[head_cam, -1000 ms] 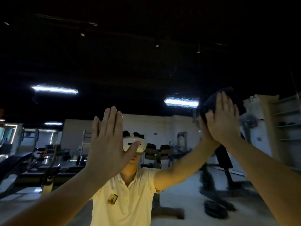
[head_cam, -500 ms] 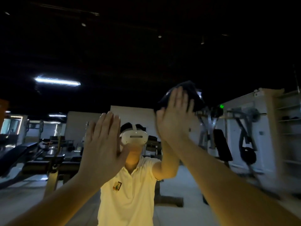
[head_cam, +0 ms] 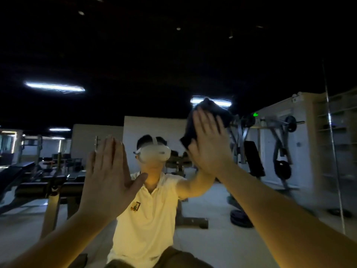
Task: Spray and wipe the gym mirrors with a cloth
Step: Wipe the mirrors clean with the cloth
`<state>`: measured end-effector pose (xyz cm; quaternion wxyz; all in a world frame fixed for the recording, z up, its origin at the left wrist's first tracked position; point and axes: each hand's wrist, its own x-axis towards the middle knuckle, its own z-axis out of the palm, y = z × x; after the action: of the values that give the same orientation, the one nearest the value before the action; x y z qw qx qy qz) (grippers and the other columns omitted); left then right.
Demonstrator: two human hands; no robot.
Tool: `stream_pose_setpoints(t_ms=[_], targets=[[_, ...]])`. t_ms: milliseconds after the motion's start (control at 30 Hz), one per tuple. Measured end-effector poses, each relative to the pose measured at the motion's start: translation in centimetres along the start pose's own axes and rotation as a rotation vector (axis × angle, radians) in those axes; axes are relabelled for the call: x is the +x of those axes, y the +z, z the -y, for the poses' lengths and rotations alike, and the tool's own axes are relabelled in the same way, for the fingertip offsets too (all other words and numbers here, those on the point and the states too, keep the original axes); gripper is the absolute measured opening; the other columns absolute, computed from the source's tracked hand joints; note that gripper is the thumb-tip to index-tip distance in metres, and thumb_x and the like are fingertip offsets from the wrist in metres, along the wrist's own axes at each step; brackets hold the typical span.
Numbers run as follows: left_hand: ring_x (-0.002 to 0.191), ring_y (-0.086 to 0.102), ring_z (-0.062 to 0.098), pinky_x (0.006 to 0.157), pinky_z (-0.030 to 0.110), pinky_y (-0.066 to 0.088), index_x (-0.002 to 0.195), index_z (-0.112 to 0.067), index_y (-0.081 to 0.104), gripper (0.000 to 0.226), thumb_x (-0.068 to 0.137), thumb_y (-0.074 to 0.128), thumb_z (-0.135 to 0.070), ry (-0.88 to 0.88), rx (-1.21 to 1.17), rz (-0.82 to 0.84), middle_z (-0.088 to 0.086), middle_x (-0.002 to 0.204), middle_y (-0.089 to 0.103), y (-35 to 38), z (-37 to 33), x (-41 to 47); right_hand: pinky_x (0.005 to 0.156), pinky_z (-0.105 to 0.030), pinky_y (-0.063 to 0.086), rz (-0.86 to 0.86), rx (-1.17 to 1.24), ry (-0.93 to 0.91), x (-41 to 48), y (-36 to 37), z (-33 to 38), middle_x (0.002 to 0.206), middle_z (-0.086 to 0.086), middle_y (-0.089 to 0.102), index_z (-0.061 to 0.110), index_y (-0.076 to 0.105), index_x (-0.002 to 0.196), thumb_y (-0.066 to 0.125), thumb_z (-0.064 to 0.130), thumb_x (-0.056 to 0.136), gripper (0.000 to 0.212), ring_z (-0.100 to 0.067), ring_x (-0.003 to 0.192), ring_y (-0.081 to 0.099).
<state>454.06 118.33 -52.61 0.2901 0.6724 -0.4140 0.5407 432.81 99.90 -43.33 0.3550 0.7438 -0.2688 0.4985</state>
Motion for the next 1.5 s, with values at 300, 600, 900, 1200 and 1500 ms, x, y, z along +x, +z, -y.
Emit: stream_pose_setpoints(t_ms=[300,600,900,1200,1500], targets=[[0.156,0.023,0.043,0.125,0.057,0.012,0.159,0.005,0.029,0.110,0.089,0.031,-0.081,-0.031,0.068,0.014,0.029,0.167,0.024,-0.3,-1.3,-0.1,0.126,-0.058,0.014,-0.002,0.091,0.535,-4.7,1.6,-6.9,0.168,-0.023,0.019,0.000,0.010,0.162,0.019,0.038,0.097,0.076,-0.039,0.154,0.020],[0.155,0.027,0.044,0.120,0.067,0.029,0.158,0.009,0.031,0.090,0.096,0.062,-0.049,0.136,0.037,-0.067,0.031,0.164,0.030,0.4,0.1,-4.6,0.127,-0.058,0.010,-0.046,0.169,0.124,-3.9,1.0,8.4,0.169,-0.021,0.019,0.001,0.017,0.162,0.028,0.041,0.102,0.073,-0.037,0.156,0.018],[0.153,0.032,0.045,0.123,0.063,0.027,0.156,0.010,0.033,0.086,0.100,0.050,-0.053,0.096,0.019,-0.023,0.031,0.162,0.034,0.3,1.0,-8.3,0.129,-0.050,0.001,0.012,0.083,-0.528,-8.0,1.6,12.1,0.169,-0.010,0.027,0.010,0.023,0.163,0.033,0.045,0.106,0.068,-0.029,0.157,0.018],[0.158,0.019,0.044,0.125,0.064,0.021,0.160,0.007,0.025,0.108,0.092,0.048,-0.073,0.047,0.017,-0.010,0.031,0.168,0.021,2.2,-3.8,-7.3,0.128,-0.055,0.009,0.040,0.062,0.084,-10.3,3.1,-2.2,0.169,-0.016,0.022,0.006,0.015,0.164,0.025,0.040,0.100,0.072,-0.031,0.157,0.018],[0.158,0.020,0.042,0.126,0.063,0.019,0.160,0.006,0.027,0.105,0.093,0.053,-0.070,0.023,-0.037,-0.046,0.029,0.168,0.022,2.7,-3.5,-7.5,0.126,-0.058,0.011,-0.069,0.157,0.530,-12.8,3.8,0.0,0.168,-0.022,0.020,-0.001,0.015,0.162,0.024,0.037,0.099,0.074,-0.040,0.154,0.021]])
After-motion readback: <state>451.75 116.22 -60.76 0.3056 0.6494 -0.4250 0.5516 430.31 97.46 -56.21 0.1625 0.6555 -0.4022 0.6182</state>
